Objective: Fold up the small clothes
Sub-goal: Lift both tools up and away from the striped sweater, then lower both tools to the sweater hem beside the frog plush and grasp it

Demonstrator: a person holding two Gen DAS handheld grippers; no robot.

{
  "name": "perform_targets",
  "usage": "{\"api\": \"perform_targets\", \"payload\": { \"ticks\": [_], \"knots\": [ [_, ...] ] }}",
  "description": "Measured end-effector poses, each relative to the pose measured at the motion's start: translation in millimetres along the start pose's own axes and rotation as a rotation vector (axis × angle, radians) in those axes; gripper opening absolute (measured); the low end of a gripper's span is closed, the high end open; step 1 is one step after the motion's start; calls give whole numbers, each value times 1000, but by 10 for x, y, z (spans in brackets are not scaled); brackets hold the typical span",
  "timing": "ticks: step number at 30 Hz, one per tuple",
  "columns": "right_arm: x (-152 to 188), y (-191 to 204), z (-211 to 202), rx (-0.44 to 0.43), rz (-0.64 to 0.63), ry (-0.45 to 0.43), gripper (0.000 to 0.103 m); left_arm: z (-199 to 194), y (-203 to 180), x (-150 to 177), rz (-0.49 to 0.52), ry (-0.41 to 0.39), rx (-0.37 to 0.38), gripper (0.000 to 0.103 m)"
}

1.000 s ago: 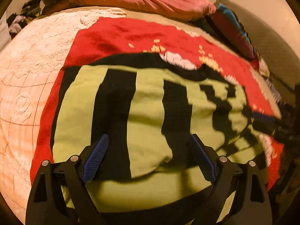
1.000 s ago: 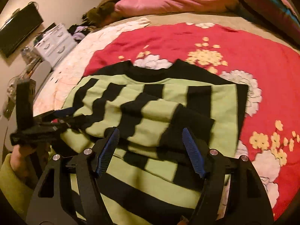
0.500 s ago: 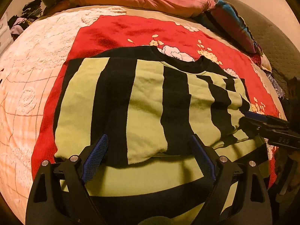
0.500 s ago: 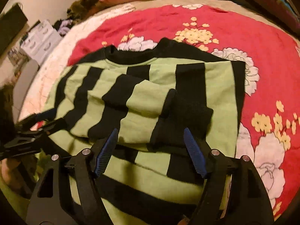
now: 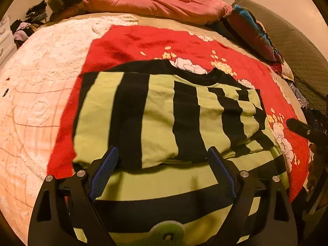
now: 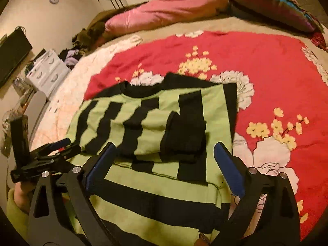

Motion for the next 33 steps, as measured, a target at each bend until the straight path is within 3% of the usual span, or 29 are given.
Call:
{"api": "perform_targets", "payload": {
  "ticks": [2,3,4,20,33],
  "knots": [
    [-17,-1,-96,3,-5,-17,92,-90,19,3,-5,-13,-5,88],
    [-19,-1,-130,4,-6,-24,92,-146,30,5,-11,-20,-8,98],
    [-21,-2,-177,3,-7,-31,93,-194,36,6,-14,-28,-9,99],
    [96,90,-687,-4,-48,-81,94,-959,-81,84,25,-138,-70,99],
    [373,127,-975,-37,-77,-71,94,-1323,-51,379,8,-151,-108,99]
  ]
}}
Point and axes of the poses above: each gripper's, at about its wrist camera, not at the fingertips, and z roughly the way its jaws point, y to its left, x to its underside, the point moved 4 cm from there along z, roughly the way its jaws point, and after that the axes turned 9 degrees about x, right-handed, at the moved point
